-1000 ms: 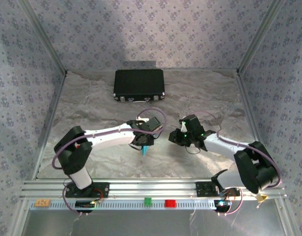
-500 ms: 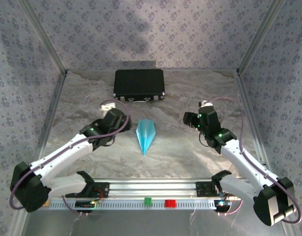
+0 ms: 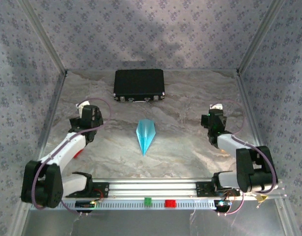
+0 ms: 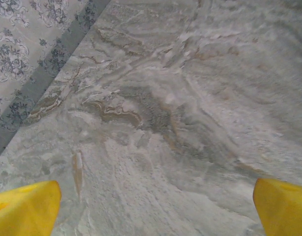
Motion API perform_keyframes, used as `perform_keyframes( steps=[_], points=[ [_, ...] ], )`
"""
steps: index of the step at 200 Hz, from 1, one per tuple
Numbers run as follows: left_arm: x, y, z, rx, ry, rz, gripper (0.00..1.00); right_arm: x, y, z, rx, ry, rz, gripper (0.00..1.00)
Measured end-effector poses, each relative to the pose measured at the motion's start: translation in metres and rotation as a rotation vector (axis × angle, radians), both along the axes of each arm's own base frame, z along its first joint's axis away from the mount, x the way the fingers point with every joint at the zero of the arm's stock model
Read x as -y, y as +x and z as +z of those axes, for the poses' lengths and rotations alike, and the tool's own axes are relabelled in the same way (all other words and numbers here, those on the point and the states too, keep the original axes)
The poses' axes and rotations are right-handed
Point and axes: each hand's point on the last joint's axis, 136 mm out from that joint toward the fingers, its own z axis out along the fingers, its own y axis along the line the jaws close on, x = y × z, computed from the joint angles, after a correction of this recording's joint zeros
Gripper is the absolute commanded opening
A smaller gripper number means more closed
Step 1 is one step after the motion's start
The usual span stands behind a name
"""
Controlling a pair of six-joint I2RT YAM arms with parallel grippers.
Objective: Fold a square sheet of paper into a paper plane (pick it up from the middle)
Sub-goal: Reset both arms
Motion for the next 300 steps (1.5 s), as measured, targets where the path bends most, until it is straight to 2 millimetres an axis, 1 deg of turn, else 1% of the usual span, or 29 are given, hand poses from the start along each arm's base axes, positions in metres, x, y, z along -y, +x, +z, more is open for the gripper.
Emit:
perform_keyframes(
  steps=[19,40,51,60,67,70,71,73,74,79,98,125,136,138,142,150,159,174,208,300],
  points=[
    [-0.004,0.012,-0.013,-0.015,0.035,-0.009,1.00,0.000,0.012,-0.003,0.036,0.008,0.054,0.74],
    [-0.001,0.025,-0.023,0.018,0.037,-0.043,1.00,0.003,0.022,-0.002,0.098,0.043,0.094,0.74],
    [0.000,0.029,-0.029,0.038,0.024,-0.066,0.99,0.004,0.022,-0.007,0.125,0.054,0.106,0.75],
    [-0.001,0.033,-0.034,0.040,0.012,-0.080,0.99,0.003,0.019,-0.016,0.112,0.060,0.122,0.75],
    [-0.003,0.037,-0.038,0.040,0.001,-0.089,0.98,0.000,0.016,-0.022,0.096,0.067,0.137,0.76],
    [-0.003,0.038,-0.040,0.039,-0.005,-0.094,0.97,-0.001,0.016,-0.023,0.094,0.070,0.143,0.79],
    [-0.004,0.039,-0.040,0.039,-0.006,-0.094,0.97,-0.001,0.016,-0.023,0.094,0.070,0.143,0.82],
    [-0.004,0.040,-0.042,0.037,-0.010,-0.099,0.97,-0.001,0.016,-0.023,0.093,0.070,0.143,0.94],
    [-0.004,0.040,-0.042,0.037,-0.011,-0.101,0.97,-0.002,0.016,-0.023,0.093,0.069,0.145,0.96],
    [-0.004,0.041,-0.045,0.033,-0.020,-0.113,0.96,-0.002,0.016,-0.023,0.096,0.075,0.144,0.99],
    [-0.004,0.047,-0.047,0.038,-0.047,-0.159,0.96,0.000,0.021,-0.016,0.121,0.073,0.141,0.99],
    [-0.001,0.058,-0.034,0.116,-0.065,-0.222,0.97,0.000,0.023,-0.013,0.133,0.074,0.140,0.99],
    [-0.001,0.059,-0.031,0.167,-0.074,-0.242,0.96,0.000,0.023,-0.013,0.133,0.074,0.140,0.99],
    [-0.002,0.059,-0.032,0.175,-0.075,-0.245,0.98,0.000,0.023,-0.013,0.133,0.074,0.140,0.99],
    [-0.002,0.059,-0.033,0.190,-0.078,-0.250,1.00,0.000,0.023,-0.013,0.133,0.074,0.140,0.99],
    [-0.003,0.058,-0.042,0.197,-0.083,-0.257,1.00,0.001,0.023,-0.013,0.133,0.074,0.139,0.99],
    [-0.004,0.051,-0.057,0.161,-0.093,-0.258,1.00,0.000,0.023,-0.013,0.134,0.074,0.140,0.99],
    [-0.004,0.047,-0.066,0.145,-0.099,-0.260,1.00,0.000,0.023,-0.013,0.134,0.074,0.140,0.99],
    [-0.002,0.054,-0.054,0.199,-0.097,-0.277,1.00,0.000,0.023,-0.012,0.136,0.074,0.140,0.99],
    [0.002,0.055,-0.052,0.204,-0.088,-0.293,1.00,0.000,0.023,-0.011,0.141,0.074,0.140,0.99]
  ],
)
